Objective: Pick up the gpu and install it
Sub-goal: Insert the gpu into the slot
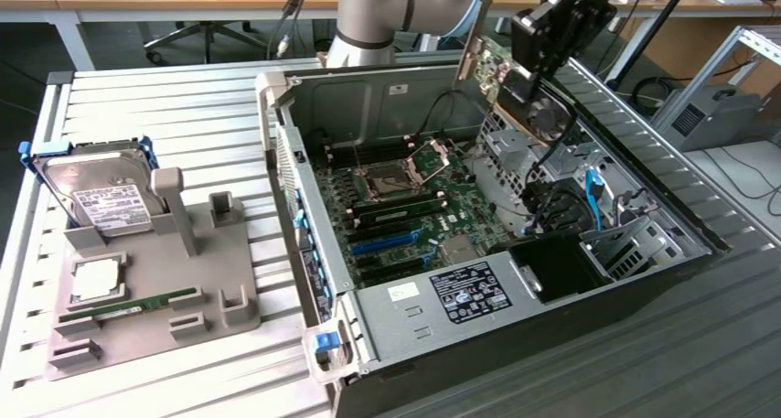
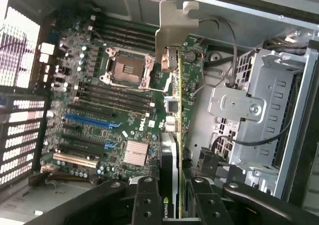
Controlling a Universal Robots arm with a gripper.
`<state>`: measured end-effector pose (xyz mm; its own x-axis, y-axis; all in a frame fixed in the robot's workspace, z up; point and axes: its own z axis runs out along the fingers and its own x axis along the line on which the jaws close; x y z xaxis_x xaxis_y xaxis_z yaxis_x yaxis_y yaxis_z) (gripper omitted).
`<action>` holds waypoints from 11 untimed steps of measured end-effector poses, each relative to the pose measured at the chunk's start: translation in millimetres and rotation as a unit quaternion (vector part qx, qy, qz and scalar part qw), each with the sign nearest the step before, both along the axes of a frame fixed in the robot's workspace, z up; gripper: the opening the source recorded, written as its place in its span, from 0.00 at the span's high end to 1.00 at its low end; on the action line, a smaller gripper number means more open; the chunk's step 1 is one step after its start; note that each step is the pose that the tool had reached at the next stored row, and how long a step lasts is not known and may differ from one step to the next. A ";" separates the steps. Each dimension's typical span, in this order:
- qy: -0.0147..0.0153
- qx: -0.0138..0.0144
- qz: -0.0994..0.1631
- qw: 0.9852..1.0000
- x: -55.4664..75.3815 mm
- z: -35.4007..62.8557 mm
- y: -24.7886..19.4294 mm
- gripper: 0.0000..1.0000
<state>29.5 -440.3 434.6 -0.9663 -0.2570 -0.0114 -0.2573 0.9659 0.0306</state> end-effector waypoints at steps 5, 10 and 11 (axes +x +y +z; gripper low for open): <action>0.000 -0.005 0.046 0.999 0.0 -0.1 0.0 0.72; 0.000 -0.011 0.109 0.994 0.1 -0.1 0.0 0.72; 0.000 -0.012 0.123 0.992 0.0 -0.1 0.0 0.72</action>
<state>29.5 -440.3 434.5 -0.8747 -0.4846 -0.0026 -0.4846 0.8747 0.0086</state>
